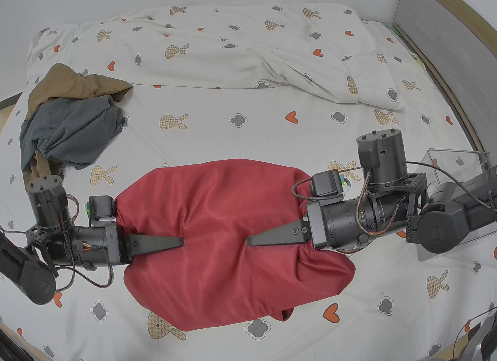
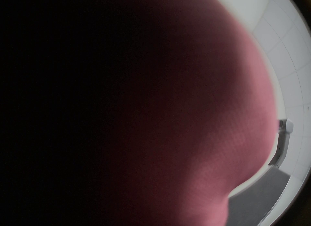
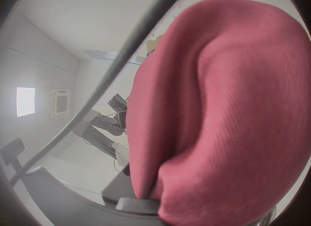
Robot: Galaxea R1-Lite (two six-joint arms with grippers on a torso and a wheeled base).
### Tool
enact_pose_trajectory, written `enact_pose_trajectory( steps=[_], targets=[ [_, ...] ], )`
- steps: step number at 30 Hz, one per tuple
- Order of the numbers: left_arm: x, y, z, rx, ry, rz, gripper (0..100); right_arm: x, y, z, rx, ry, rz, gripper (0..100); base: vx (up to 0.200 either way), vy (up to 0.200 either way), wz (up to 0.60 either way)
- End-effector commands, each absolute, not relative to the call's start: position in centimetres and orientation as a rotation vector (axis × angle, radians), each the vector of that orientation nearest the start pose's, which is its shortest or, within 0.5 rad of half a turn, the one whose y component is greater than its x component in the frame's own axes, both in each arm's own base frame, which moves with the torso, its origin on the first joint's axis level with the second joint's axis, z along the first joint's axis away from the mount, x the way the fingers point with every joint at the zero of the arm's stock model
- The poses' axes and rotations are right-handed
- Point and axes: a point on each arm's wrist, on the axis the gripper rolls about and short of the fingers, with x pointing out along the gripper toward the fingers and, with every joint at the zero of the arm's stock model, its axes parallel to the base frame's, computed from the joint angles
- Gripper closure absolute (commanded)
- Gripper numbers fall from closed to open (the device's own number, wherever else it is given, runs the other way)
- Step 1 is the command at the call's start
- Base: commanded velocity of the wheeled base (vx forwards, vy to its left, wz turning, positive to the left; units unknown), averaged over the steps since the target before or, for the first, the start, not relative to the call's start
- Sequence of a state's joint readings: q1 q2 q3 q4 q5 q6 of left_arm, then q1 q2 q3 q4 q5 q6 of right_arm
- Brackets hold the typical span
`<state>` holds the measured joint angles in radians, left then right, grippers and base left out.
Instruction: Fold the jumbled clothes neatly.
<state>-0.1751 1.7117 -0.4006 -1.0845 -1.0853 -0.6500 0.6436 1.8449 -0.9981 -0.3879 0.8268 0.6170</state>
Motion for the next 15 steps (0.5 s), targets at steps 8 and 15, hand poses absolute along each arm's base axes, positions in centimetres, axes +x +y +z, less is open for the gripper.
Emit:
enact_pose_trajectory(
  steps=[8,15],
  targets=[
    [22.6,-6.2,20.2,-0.605,0.472,-1.202,100,25.0,20.5,21.3,0.539,0.848,1.267,100,0.0,0.0,0.0],
    [22.2,-6.3,21.6,-0.653,0.477,-1.212,100,24.7,20.4,22.1,0.538,0.849,1.268,100,0.0,0.0,0.0]
  ],
)
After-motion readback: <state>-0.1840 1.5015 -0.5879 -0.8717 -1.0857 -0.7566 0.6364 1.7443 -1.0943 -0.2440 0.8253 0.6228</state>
